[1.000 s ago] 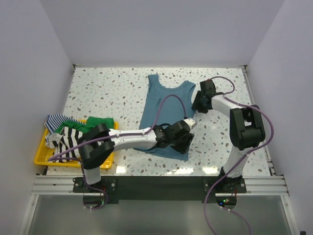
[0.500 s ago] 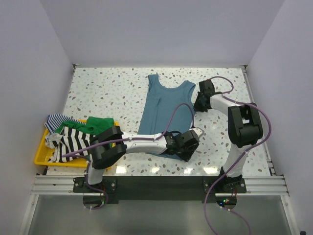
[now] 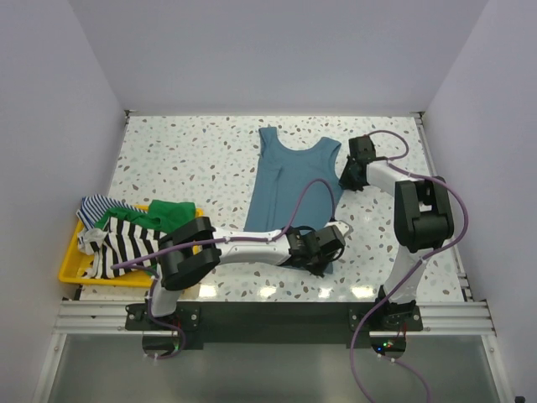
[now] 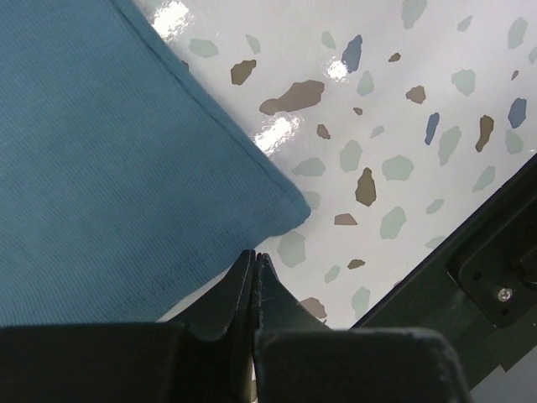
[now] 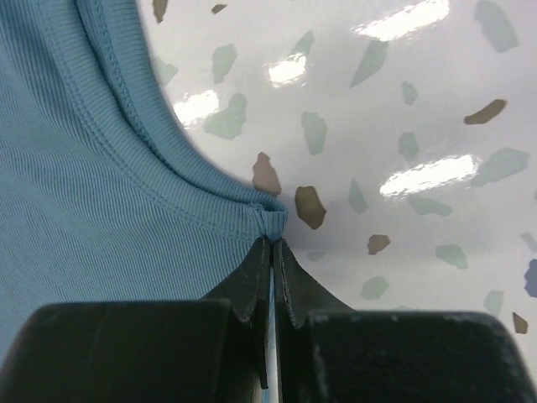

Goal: Fold and stack the tank tops
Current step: Fold the tank top

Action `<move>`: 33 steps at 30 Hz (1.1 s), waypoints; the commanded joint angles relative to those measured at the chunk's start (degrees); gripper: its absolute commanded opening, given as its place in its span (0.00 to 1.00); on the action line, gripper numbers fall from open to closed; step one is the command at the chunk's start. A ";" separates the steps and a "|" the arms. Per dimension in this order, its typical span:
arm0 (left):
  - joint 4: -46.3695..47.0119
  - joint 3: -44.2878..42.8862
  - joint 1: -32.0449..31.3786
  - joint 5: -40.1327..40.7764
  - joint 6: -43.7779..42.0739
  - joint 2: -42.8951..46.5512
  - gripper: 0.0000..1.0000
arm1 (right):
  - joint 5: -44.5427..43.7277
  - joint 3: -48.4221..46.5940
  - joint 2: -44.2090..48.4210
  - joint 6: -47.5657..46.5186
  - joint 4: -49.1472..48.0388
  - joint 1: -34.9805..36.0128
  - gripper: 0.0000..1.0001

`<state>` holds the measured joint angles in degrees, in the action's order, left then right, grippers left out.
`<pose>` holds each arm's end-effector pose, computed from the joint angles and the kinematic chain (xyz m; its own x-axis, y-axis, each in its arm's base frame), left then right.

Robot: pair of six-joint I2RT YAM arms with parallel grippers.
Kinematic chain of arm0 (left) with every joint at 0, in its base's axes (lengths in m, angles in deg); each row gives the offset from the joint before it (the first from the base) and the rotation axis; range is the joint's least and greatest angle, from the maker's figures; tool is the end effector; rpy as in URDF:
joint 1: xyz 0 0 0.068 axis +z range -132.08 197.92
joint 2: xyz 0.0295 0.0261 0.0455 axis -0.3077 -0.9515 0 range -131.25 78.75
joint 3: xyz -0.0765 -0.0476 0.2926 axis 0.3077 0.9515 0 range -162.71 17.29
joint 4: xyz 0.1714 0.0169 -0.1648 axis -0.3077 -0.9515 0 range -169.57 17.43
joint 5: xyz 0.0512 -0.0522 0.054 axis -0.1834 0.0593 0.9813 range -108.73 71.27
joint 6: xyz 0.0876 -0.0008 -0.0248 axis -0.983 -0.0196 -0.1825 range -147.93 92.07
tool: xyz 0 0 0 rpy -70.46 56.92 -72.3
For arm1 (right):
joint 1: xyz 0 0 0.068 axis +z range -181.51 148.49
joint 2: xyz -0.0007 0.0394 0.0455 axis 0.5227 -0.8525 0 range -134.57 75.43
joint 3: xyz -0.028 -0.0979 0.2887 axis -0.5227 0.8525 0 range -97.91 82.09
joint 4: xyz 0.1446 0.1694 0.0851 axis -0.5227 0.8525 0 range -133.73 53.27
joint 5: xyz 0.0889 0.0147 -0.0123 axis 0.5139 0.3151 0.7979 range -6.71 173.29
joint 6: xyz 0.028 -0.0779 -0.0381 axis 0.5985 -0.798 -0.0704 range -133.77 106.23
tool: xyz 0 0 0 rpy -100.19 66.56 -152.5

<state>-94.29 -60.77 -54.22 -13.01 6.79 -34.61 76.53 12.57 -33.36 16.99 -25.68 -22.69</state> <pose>0.1418 -0.4137 0.1789 -0.7415 0.4529 -0.4950 0.6182 0.7480 -0.2414 0.4049 0.0531 0.1724 -0.7605 0.3960 -0.5146 0.3486 0.9176 0.1908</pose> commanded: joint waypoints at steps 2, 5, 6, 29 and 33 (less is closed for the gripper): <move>2.73 -1.48 -0.46 -0.79 -0.36 4.90 0.00 | -3.34 -1.94 2.62 -1.84 0.94 -1.35 0.00; 3.87 -1.39 -0.46 -0.79 -0.44 4.82 0.00 | -3.08 -2.38 3.41 -2.02 1.38 -1.26 0.00; 3.79 -1.83 -0.37 -0.88 -0.53 4.38 0.06 | -2.82 -2.64 3.50 -2.02 1.47 -1.26 0.00; -0.08 -11.59 -3.27 8.70 0.70 -8.98 0.31 | -2.02 -1.41 3.15 -2.11 0.85 -1.35 0.00; -0.26 -10.62 -3.36 10.10 1.05 -8.19 0.12 | -2.02 -1.24 3.67 -2.02 0.85 -1.35 0.00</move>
<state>-94.55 -70.61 -57.17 -5.87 7.18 -43.11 75.28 12.00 -32.79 15.61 -24.28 -23.87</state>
